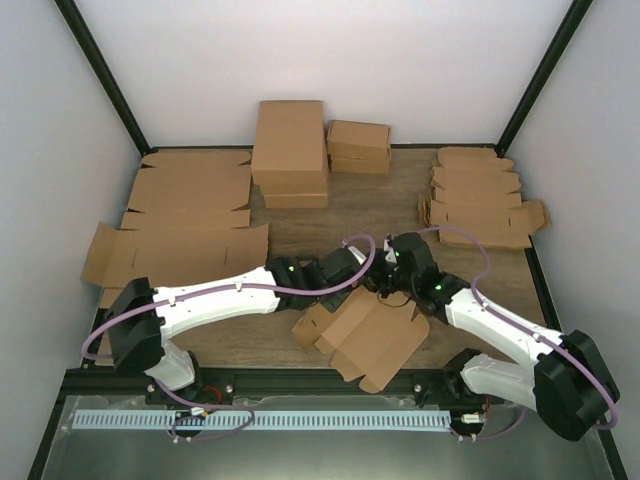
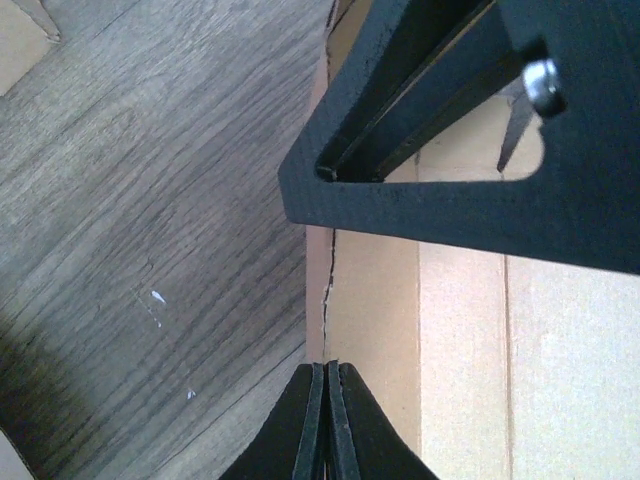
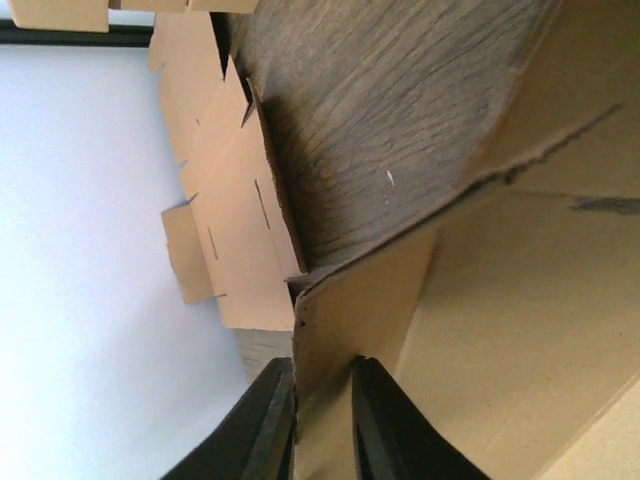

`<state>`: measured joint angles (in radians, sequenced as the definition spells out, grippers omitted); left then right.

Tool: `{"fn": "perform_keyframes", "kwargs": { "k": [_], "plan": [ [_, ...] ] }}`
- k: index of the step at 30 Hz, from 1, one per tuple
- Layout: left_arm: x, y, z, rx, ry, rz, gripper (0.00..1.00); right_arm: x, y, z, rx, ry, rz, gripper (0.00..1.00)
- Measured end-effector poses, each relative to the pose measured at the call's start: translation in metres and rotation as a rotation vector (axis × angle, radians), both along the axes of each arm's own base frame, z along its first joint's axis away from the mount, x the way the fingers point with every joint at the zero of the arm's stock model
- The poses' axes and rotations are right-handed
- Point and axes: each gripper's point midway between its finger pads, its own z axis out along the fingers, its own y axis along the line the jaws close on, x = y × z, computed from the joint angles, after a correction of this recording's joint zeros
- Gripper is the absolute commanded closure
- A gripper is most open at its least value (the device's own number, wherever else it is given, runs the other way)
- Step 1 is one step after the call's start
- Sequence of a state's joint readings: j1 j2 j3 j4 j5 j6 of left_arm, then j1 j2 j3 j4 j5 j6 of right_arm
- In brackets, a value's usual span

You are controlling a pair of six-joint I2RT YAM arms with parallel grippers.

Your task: Fold the paper box

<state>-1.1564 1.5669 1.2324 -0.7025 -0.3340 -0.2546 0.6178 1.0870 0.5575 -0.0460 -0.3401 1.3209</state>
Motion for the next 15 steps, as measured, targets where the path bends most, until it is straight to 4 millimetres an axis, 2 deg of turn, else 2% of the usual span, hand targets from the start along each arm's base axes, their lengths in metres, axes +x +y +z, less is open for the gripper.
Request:
{"fn": "perform_keyframes", "kwargs": {
  "k": [3,5,9,12,15],
  "plan": [
    [0.000,0.000,-0.001,0.008,0.003,0.000,0.96,0.000,0.002,0.001,0.013,-0.015,0.008,0.92],
    [-0.001,0.001,-0.001,0.014,0.006,0.000,0.90,-0.001,0.003,0.000,0.023,-0.020,0.015,0.93],
    [-0.003,0.001,-0.002,0.010,0.018,0.001,0.64,-0.005,0.002,-0.005,0.028,-0.023,0.028,0.99],
    [-0.006,-0.001,0.001,-0.019,0.040,0.010,0.38,-0.011,-0.001,-0.009,0.029,-0.037,0.035,0.99],
    [-0.009,-0.002,0.010,-0.066,0.060,0.007,0.20,-0.016,-0.005,-0.007,0.041,-0.069,0.040,0.99]
  ]
}}
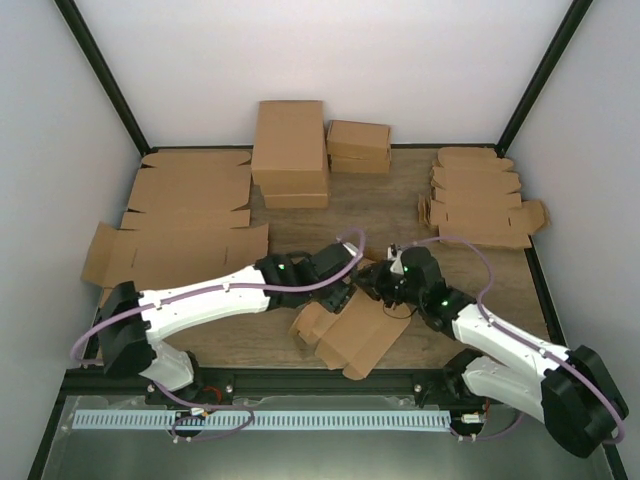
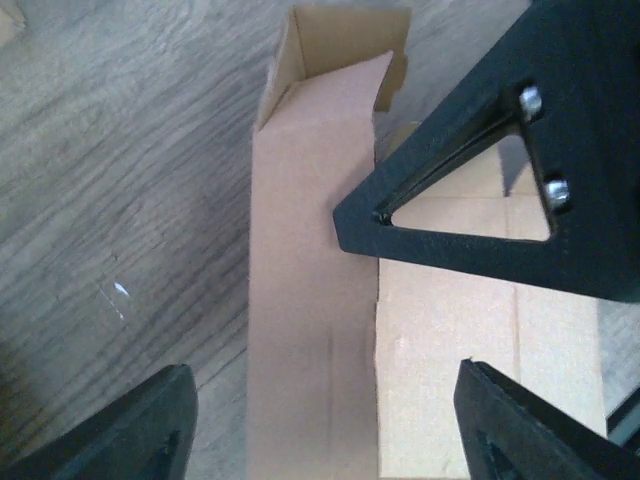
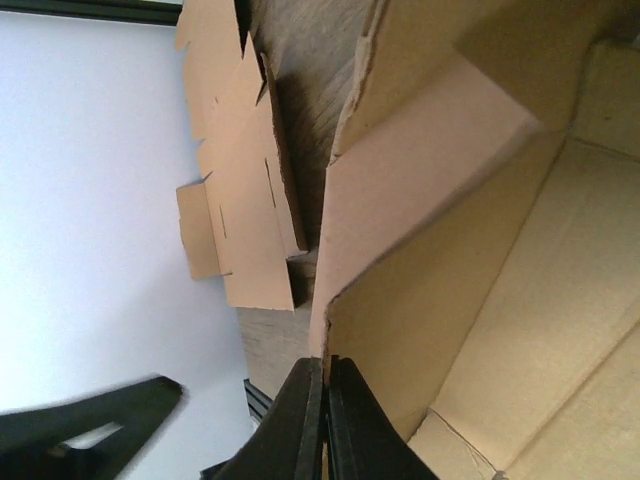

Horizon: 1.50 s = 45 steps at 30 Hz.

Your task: Fold the paper box

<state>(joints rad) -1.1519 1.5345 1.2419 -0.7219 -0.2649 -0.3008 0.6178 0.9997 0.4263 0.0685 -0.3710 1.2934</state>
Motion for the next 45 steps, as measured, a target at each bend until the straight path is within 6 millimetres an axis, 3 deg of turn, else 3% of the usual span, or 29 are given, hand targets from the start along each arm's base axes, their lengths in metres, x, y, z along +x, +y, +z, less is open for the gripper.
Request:
{"fn": "perform_keyframes", "kwargs": {
  "k": [4,7,11,21,29,39,45],
  "plan": [
    [0.004,0.004,0.022,-0.113,0.023,0.021,0.13,-0.006,-0.004,-0.006,0.011,-0.019,0.002,0.99],
    [0.013,0.015,0.025,-0.159,0.051,0.050,0.12,-0.012,-0.008,-0.018,0.011,-0.017,0.003,0.99],
    [0.014,0.019,0.011,-0.166,0.110,0.041,0.14,-0.017,-0.012,-0.025,0.021,-0.030,0.004,0.99],
    [-0.005,-0.005,-0.022,-0.168,0.239,-0.085,0.18,-0.020,-0.014,-0.020,0.035,-0.076,0.011,0.99],
    [-0.008,-0.010,-0.050,-0.118,0.294,-0.111,0.28,-0.021,-0.015,-0.024,0.026,-0.078,0.015,0.99],
    [-0.009,-0.011,-0.057,-0.107,0.310,-0.114,0.29,-0.024,-0.017,-0.030,0.015,-0.083,0.020,0.98],
    [-0.010,-0.013,-0.066,-0.093,0.329,-0.118,0.35,-0.023,-0.017,-0.031,0.013,-0.090,0.021,0.94]
  ]
}}
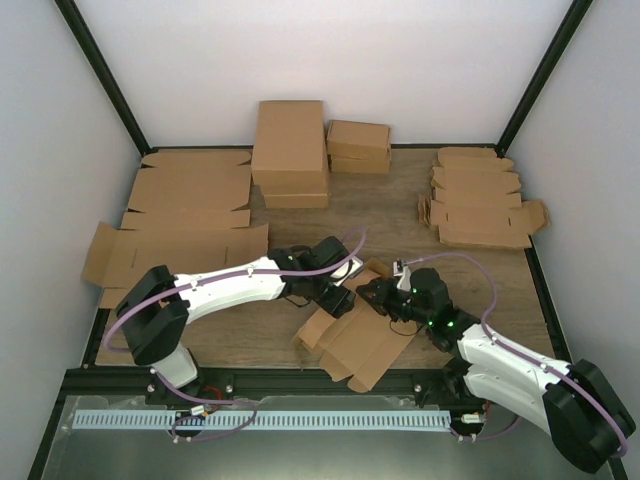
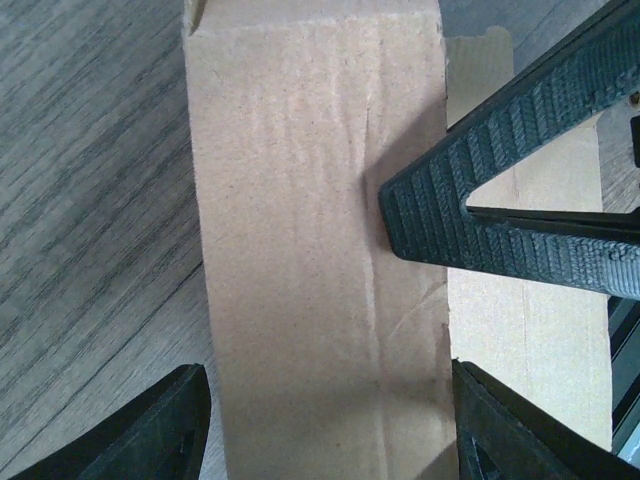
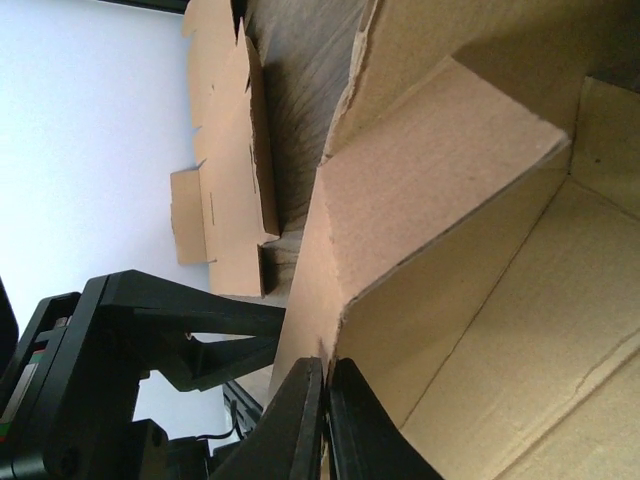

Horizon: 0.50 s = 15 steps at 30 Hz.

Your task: Fold the paper box

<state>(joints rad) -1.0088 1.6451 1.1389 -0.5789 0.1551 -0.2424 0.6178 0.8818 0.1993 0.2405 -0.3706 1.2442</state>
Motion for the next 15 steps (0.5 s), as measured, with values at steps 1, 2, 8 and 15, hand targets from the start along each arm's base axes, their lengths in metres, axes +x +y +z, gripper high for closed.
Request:
{"fn": "perform_keyframes", "kwargs": {
  "k": [1,2,8,15],
  "plan": [
    [0.000,0.000,-0.001,0.002,0.002,-0.001,0.37,0.000,0.000,0.000,-0.001,0.000,0.000,0.94],
    [0.000,-0.001,-0.002,0.003,0.005,-0.003,0.38,0.000,0.000,-0.001,-0.003,0.000,0.001,0.93],
    [0.001,-0.002,-0.003,0.008,0.002,-0.010,0.46,-0.001,-0.003,-0.008,-0.045,-0.005,0.002,0.82],
    [0.003,0.000,-0.003,0.021,-0.011,-0.006,0.46,0.005,-0.013,-0.001,-0.167,-0.095,0.008,0.71]
  ]
}}
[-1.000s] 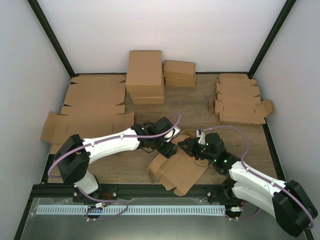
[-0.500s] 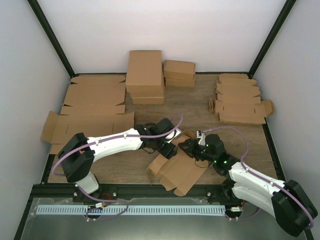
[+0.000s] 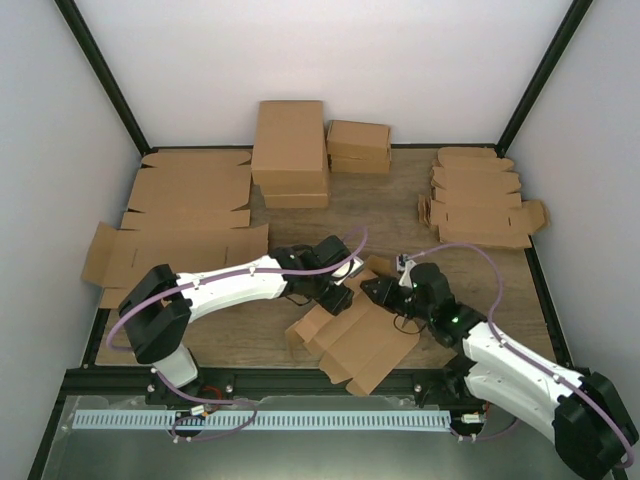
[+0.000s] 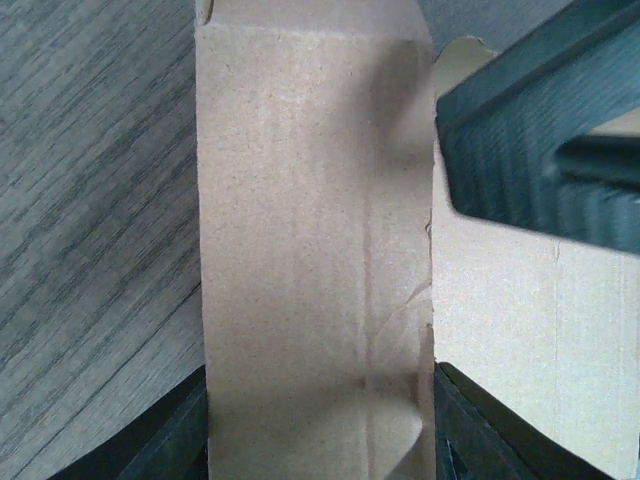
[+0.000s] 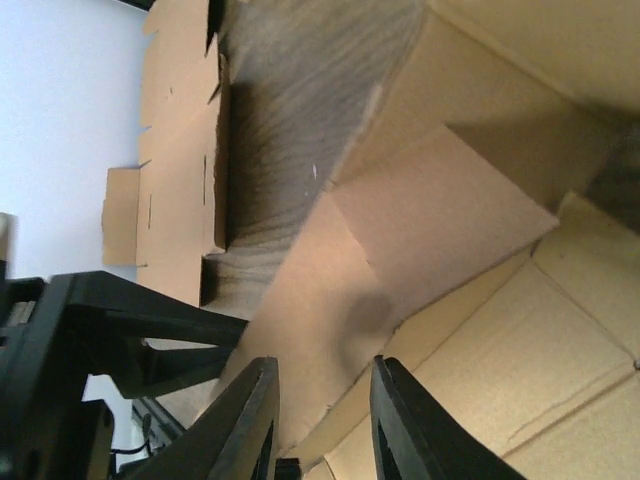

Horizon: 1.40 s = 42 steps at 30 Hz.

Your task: Fold the paper box

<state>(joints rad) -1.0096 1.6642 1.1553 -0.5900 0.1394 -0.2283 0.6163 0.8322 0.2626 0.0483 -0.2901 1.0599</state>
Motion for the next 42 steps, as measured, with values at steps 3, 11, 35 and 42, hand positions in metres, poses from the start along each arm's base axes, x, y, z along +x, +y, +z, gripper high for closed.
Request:
{"fn": "perform_keyframes", "kwargs": {
  "k": [3,11,35,42],
  "plan": [
    [0.000,0.001,0.000,0.004,-0.002,0.001,0.46,0.007,-0.006,0.014,-0.068,-0.070,0.004,0.70],
    [0.000,0.002,0.000,0.008,0.001,0.001,0.45,0.035,-0.029,0.025,-0.221,-0.139,-0.008,0.84],
    [-0.010,-0.001,0.002,0.034,-0.015,-0.024,0.45,0.035,-0.013,-0.010,-0.304,-0.031,0.195,0.99],
    [-0.017,-0.004,0.004,0.058,-0.044,-0.041,0.45,0.029,-0.014,-0.013,-0.312,-0.014,0.212,0.99]
  ]
}}
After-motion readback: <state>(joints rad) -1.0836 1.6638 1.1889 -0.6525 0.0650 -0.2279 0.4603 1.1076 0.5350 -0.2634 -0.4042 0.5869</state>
